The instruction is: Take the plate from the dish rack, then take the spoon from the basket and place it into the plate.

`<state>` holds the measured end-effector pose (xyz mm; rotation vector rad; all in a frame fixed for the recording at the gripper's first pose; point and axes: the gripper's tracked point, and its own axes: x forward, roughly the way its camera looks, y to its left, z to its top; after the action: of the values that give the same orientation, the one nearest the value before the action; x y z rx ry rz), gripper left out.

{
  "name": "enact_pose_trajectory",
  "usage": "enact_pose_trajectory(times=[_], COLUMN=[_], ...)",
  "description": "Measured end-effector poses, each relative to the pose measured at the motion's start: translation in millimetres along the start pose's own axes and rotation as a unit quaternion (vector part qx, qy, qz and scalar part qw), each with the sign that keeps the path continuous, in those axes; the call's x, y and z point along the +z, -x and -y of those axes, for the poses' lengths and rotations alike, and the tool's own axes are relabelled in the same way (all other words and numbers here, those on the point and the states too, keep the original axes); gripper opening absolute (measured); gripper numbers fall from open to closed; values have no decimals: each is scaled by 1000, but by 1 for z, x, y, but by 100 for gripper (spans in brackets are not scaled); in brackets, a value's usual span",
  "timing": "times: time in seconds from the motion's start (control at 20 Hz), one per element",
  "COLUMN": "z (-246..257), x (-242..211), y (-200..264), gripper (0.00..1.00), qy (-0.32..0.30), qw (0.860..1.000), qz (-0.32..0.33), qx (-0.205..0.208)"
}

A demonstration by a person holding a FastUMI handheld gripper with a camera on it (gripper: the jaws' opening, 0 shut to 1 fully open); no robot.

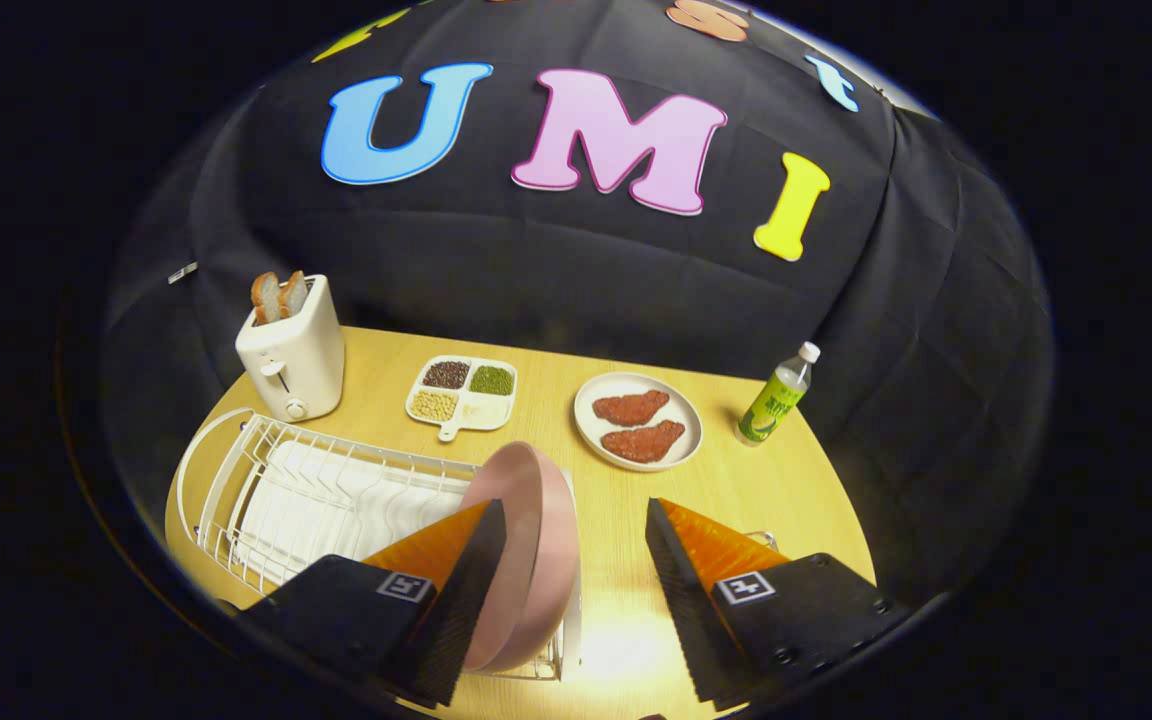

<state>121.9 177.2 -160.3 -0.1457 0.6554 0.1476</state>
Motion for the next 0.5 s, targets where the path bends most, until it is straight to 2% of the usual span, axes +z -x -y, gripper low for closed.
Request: enact_pose_trajectory(times=[0.1, 0.3, 0.5], z=[-4, -19, -22], x=[-14, -28, -26], y=[-8, -16, -13], gripper=[76, 36, 32], qy=[-22, -51, -36], qw=[999, 997, 997], qz=[-30, -59, -62], qx=[4, 18, 3])
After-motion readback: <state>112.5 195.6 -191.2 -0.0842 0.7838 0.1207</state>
